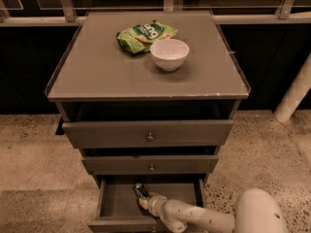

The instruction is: Pick redbull can from bottom drawer and place on counter

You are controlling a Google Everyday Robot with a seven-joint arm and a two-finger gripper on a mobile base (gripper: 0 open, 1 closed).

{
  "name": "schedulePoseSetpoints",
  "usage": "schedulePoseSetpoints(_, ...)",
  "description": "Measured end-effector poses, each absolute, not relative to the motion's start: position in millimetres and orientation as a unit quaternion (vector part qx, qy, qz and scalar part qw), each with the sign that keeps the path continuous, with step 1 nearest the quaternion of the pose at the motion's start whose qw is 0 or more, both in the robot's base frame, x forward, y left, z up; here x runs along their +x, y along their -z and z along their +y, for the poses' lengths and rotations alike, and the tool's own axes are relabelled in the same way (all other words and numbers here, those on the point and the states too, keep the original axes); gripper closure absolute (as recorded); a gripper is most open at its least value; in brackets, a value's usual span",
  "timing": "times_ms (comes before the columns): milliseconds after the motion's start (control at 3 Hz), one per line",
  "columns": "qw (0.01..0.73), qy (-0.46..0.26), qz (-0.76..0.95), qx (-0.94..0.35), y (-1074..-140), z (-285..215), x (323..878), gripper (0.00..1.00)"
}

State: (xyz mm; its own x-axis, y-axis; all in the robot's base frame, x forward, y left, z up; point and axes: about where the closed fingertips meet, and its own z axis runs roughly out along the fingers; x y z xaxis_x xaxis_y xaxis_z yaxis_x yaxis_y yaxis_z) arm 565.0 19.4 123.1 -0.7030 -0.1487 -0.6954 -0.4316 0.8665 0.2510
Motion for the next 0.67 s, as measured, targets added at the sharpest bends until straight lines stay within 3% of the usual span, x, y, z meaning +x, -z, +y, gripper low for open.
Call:
schedulePoseSetpoints(333,0.350,-0.202,0.900,-0.161,-123.1,19.4,565.0,1.00)
schedulePoseSetpoints(667,0.350,-0.202,0.900,-0.161,-123.2,19.5,564.9,1.00)
